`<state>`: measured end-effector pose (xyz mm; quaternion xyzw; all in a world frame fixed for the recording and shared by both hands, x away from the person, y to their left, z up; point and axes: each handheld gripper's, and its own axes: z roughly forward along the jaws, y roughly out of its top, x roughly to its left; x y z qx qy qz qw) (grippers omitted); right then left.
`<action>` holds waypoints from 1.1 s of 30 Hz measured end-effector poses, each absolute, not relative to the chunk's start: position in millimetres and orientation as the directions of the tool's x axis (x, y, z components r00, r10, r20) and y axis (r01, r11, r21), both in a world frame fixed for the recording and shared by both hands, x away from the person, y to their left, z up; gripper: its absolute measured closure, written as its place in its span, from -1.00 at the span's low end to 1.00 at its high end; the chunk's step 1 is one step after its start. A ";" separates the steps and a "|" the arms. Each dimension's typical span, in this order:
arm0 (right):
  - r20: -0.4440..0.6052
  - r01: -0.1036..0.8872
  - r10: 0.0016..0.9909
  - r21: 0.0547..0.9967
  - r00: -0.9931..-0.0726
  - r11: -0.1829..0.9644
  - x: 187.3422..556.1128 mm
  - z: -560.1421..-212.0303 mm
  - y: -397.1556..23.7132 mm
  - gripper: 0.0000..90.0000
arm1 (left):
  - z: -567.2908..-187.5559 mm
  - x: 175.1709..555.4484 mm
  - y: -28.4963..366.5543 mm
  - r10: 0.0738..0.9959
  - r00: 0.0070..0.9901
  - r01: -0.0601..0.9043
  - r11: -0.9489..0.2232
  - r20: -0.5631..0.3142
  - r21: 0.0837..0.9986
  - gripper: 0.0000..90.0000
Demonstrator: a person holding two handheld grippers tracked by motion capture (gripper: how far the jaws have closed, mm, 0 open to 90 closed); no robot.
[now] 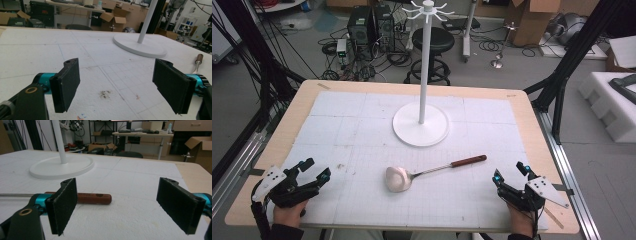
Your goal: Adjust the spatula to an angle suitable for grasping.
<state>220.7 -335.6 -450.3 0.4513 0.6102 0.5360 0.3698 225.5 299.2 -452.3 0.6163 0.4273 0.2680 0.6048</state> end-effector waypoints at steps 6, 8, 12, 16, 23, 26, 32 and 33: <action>0.045 0.161 0.947 0.987 -0.318 0.007 220.9 -450.2 -336.2 -0.64 | -452.5 226.3 299.9 0.851 0.486 0.209 0.108 -0.199 0.972 -0.49; 0.047 0.163 0.946 0.987 -0.322 0.006 221.1 -450.2 -336.7 -0.64 | -452.4 226.2 299.3 0.851 0.489 0.207 0.103 -0.194 0.973 -0.49; 0.045 0.161 0.947 0.987 -0.319 0.007 221.3 -450.1 -336.9 -0.63 | -452.2 225.3 298.2 0.853 0.489 0.200 0.091 -0.180 0.976 -0.49; 0.062 0.162 0.944 0.987 -0.323 -0.009 221.5 -450.1 -338.3 -0.59 | -451.9 226.4 297.7 0.852 0.492 0.209 0.084 -0.179 0.974 -0.49; 0.068 0.204 0.869 0.978 -0.490 0.038 220.9 -444.7 -315.6 0.34 | -452.1 227.5 299.5 0.841 0.504 0.219 0.097 -0.198 0.971 -0.49; 0.000 0.229 0.796 0.958 -0.605 0.174 225.9 -437.2 -279.2 0.70 | -452.2 229.0 300.3 0.837 0.504 0.232 0.105 -0.211 0.967 -0.49; -0.003 0.297 0.695 0.903 -0.719 0.312 241.3 -430.5 -206.1 0.99 | -452.0 229.4 300.3 0.839 0.500 0.236 0.106 -0.214 0.966 -0.47; -0.012 0.309 0.682 0.885 -0.732 0.347 244.1 -431.1 -195.3 0.99 | -452.0 229.4 300.3 0.839 0.500 0.236 0.106 -0.214 0.966 -0.47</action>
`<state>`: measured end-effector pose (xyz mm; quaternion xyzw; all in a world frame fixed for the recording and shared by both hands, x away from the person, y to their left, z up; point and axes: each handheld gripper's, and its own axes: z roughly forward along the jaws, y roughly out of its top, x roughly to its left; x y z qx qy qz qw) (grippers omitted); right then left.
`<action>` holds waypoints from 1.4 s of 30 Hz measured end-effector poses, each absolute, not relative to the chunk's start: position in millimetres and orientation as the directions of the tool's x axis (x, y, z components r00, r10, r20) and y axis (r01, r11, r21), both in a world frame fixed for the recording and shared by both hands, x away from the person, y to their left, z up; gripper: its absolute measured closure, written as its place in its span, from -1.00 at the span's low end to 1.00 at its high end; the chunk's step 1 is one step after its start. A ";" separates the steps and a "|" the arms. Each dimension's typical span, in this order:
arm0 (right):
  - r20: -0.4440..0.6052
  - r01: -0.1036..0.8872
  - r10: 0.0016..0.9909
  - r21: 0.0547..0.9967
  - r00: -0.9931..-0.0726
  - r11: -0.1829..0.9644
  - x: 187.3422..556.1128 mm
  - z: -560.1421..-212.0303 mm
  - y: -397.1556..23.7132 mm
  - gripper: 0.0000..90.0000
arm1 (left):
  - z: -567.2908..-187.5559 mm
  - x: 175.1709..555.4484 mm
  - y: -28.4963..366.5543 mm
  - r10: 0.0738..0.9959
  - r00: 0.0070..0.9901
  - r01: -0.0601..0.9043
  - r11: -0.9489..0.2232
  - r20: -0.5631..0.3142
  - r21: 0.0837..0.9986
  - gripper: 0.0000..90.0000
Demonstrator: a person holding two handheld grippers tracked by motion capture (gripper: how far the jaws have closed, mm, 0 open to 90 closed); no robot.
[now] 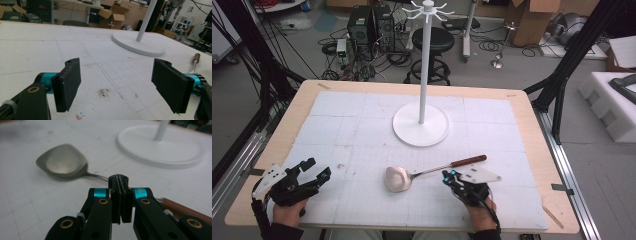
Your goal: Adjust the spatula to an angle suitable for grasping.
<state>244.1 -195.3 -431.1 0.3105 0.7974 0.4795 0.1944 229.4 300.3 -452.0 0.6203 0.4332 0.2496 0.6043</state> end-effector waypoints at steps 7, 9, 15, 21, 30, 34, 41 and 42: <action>-0.043 0.380 0.666 0.793 -0.745 0.476 261.2 -443.8 -154.6 0.99 | -452.2 229.5 301.2 0.835 0.502 0.237 0.117 -0.225 0.964 -0.46; -0.052 0.403 0.682 0.773 -0.729 0.489 266.9 -446.5 -148.9 0.99 | -452.2 229.5 301.7 0.835 0.502 0.239 0.116 -0.225 0.964 -0.46; -0.068 0.416 0.703 0.765 -0.708 0.493 275.4 -448.5 -145.1 0.99 | -452.2 229.5 301.7 0.835 0.502 0.238 0.119 -0.227 0.964 -0.45; -0.060 0.419 0.706 0.768 -0.705 0.484 276.5 -448.0 -148.1 0.99 | -452.2 229.1 301.5 0.837 0.500 0.234 0.116 -0.222 0.965 -0.45; -0.063 0.464 0.897 0.839 -0.439 0.285 298.3 -428.6 -247.4 0.99 | -452.2 228.3 300.8 0.837 0.501 0.228 0.115 -0.217 0.967 -0.45; -0.100 0.478 0.952 0.847 -0.289 0.234 312.2 -425.5 -286.7 0.99 | -452.1 228.2 300.7 0.840 0.500 0.227 0.109 -0.212 0.968 -0.45; -0.077 0.575 0.969 0.792 -0.236 0.203 334.6 -442.6 -308.4 0.99 | -452.2 227.7 300.7 0.838 0.503 0.221 0.110 -0.210 0.969 -0.45; -0.077 0.575 0.969 0.792 -0.236 0.203 334.6 -442.6 -308.4 0.99 | -452.2 227.7 300.7 0.838 0.503 0.221 0.110 -0.210 0.969 -0.45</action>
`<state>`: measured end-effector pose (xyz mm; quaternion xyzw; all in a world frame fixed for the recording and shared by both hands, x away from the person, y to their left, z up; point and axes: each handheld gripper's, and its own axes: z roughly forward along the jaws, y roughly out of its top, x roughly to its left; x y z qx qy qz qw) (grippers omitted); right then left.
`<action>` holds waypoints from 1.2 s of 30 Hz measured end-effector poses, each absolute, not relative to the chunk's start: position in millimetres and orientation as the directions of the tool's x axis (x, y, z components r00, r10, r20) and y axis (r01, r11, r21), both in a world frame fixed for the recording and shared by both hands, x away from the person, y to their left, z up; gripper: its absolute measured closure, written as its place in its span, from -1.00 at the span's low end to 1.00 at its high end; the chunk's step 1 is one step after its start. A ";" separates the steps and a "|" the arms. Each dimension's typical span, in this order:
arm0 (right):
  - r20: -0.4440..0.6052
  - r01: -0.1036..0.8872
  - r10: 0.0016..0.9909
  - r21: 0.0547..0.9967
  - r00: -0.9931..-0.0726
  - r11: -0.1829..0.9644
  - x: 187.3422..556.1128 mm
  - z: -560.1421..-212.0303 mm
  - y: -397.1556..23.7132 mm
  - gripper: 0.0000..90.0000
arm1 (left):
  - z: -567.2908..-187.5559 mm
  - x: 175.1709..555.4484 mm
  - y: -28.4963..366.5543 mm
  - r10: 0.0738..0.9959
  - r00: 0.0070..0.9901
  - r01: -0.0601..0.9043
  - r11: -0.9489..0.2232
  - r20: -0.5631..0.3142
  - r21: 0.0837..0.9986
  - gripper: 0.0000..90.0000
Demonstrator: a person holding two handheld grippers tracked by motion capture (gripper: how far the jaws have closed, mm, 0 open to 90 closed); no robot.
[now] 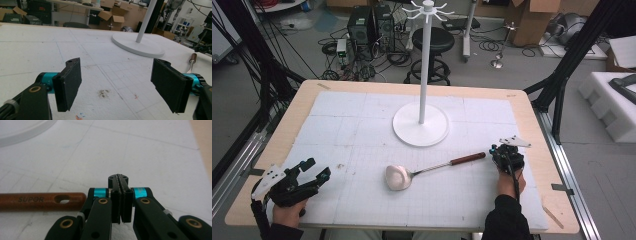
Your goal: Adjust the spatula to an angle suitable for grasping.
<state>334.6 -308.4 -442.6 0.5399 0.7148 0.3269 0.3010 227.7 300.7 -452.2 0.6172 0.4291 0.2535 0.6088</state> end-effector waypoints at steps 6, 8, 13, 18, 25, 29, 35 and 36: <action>-0.067 0.566 0.938 0.782 -0.340 0.261 341.0 -449.3 -298.3 1.00 | -452.3 227.7 301.3 0.835 0.507 0.221 0.113 -0.213 0.969 -0.45; -0.064 0.563 0.932 0.781 -0.356 0.269 339.9 -449.1 -296.6 1.00 | -452.3 227.7 301.2 0.835 0.507 0.222 0.114 -0.214 0.968 -0.45; -0.044 0.565 0.919 0.776 -0.393 0.279 335.7 -448.7 -286.3 1.00 | -452.3 227.7 301.2 0.835 0.506 0.222 0.114 -0.215 0.968 -0.45; -0.007 0.591 0.929 0.770 -0.370 0.241 327.1 -448.3 -277.8 1.00 | -452.3 227.9 301.5 0.835 0.507 0.224 0.114 -0.216 0.968 -0.45; 0.005 0.591 0.932 0.775 -0.362 0.225 315.5 -450.1 -268.4 1.00 | -452.3 228.0 301.6 0.835 0.506 0.225 0.115 -0.217 0.968 -0.45; 0.029 0.595 0.925 0.773 -0.379 0.219 310.7 -450.2 -253.0 1.00 | -452.2 227.9 301.2 0.837 0.503 0.224 0.115 -0.216 0.968 -0.45; 0.056 0.607 0.914 0.763 -0.402 0.220 312.1 -449.4 -223.5 1.00 | -452.3 228.1 301.5 0.835 0.506 0.226 0.115 -0.217 0.967 -0.45; 0.056 0.607 0.914 0.763 -0.402 0.220 312.1 -449.4 -223.5 1.00 | -452.3 228.1 301.5 0.835 0.506 0.226 0.115 -0.217 0.967 -0.45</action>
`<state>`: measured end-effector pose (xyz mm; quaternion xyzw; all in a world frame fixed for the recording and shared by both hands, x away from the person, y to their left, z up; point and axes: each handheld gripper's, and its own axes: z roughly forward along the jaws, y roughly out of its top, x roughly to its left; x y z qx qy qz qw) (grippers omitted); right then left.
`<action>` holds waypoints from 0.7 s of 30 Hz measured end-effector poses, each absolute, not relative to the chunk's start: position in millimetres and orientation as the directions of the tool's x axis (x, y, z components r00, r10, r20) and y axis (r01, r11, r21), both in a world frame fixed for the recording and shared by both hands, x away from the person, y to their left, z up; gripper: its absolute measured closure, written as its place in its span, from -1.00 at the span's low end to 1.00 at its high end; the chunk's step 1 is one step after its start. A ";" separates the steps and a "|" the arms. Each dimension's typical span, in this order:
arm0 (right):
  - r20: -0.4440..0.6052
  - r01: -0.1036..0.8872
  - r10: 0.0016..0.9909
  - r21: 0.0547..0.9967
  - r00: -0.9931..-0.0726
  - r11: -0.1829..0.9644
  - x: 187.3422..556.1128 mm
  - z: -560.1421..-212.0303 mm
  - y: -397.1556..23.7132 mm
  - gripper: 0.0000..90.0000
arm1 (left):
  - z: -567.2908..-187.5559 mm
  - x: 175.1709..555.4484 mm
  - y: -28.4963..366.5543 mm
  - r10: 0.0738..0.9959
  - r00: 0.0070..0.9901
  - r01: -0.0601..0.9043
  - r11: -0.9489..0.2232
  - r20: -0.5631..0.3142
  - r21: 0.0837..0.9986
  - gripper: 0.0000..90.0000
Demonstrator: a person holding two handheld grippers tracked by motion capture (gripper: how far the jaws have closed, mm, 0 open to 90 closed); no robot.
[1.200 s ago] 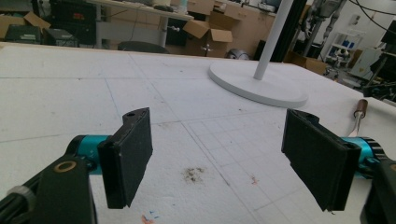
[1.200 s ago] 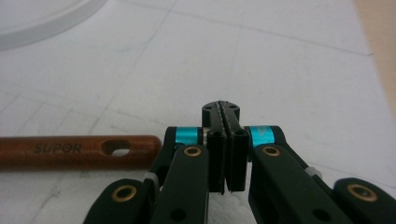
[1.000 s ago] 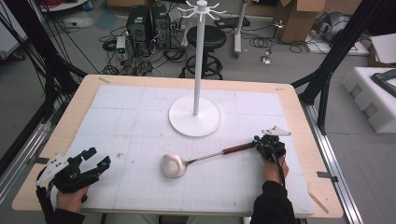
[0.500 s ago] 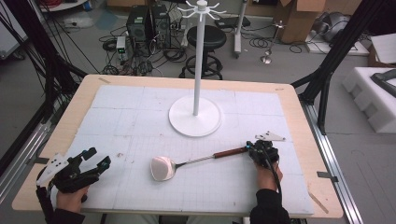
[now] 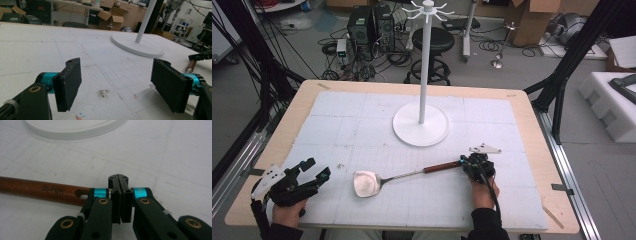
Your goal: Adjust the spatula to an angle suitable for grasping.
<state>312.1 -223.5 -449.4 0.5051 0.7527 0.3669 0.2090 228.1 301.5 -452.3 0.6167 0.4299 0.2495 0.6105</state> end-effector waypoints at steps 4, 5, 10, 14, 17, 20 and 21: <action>0.051 0.599 0.891 0.757 -0.451 0.260 317.8 -448.7 -198.5 1.00 | -452.4 228.5 302.1 0.830 0.512 0.229 0.119 -0.224 0.966 -0.45; 0.053 0.598 0.887 0.756 -0.459 0.265 319.3 -448.4 -193.9 1.00 | -452.4 228.6 302.2 0.829 0.512 0.230 0.120 -0.225 0.966 -0.45; 0.047 0.594 0.873 0.750 -0.485 0.289 325.0 -447.3 -176.0 1.00 | -452.4 228.7 302.4 0.827 0.515 0.231 0.119 -0.226 0.966 -0.45; 0.048 0.587 0.861 0.750 -0.507 0.304 330.9 -446.9 -156.6 1.00 | -452.5 228.6 302.5 0.827 0.515 0.230 0.122 -0.227 0.965 -0.45; 0.046 0.582 0.851 0.749 -0.522 0.317 334.1 -447.4 -144.1 0.99 | -452.5 228.8 302.5 0.825 0.516 0.230 0.126 -0.230 0.965 -0.45; 0.027 0.563 0.840 0.754 -0.541 0.338 335.6 -445.2 -135.0 0.99 | -452.6 228.3 303.0 0.824 0.518 0.226 0.125 -0.228 0.966 -0.45; 0.027 0.563 0.840 0.754 -0.541 0.338 335.6 -445.2 -135.0 0.99 | -452.6 228.3 303.0 0.824 0.518 0.226 0.125 -0.228 0.966 -0.45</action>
